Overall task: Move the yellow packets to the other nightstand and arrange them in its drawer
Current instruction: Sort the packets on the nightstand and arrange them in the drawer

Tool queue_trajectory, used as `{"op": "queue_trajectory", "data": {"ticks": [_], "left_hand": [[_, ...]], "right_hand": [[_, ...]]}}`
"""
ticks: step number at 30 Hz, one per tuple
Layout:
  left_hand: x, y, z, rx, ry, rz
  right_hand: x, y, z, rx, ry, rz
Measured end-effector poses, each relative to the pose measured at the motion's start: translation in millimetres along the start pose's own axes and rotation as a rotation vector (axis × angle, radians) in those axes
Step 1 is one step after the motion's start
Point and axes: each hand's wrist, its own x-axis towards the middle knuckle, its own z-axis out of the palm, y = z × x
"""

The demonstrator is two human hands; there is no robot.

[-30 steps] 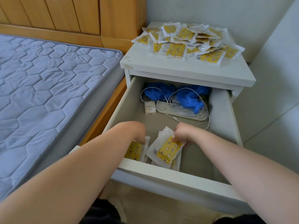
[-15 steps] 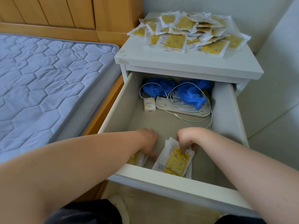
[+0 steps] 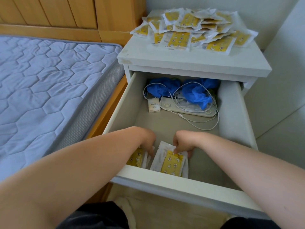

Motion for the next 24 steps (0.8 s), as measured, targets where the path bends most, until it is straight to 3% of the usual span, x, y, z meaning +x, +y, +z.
{"op": "queue_trajectory", "data": {"ticks": [7,14,20,24], "left_hand": [[2,-23,-4,-0.192,-0.059,0.017],[6,-21,-1,-0.058,-0.037,0.013],[9,-21,0,-0.011,-0.051,0.003],[8,-24,-3,-0.204,0.088,0.063]], "right_hand": [[3,-2,5,0.087,-0.037,0.001],[3,2,4,0.255,-0.042,-0.029],[6,0,9,0.175,-0.034,-0.066],[6,-3,9,0.176,-0.046,-0.086]]}}
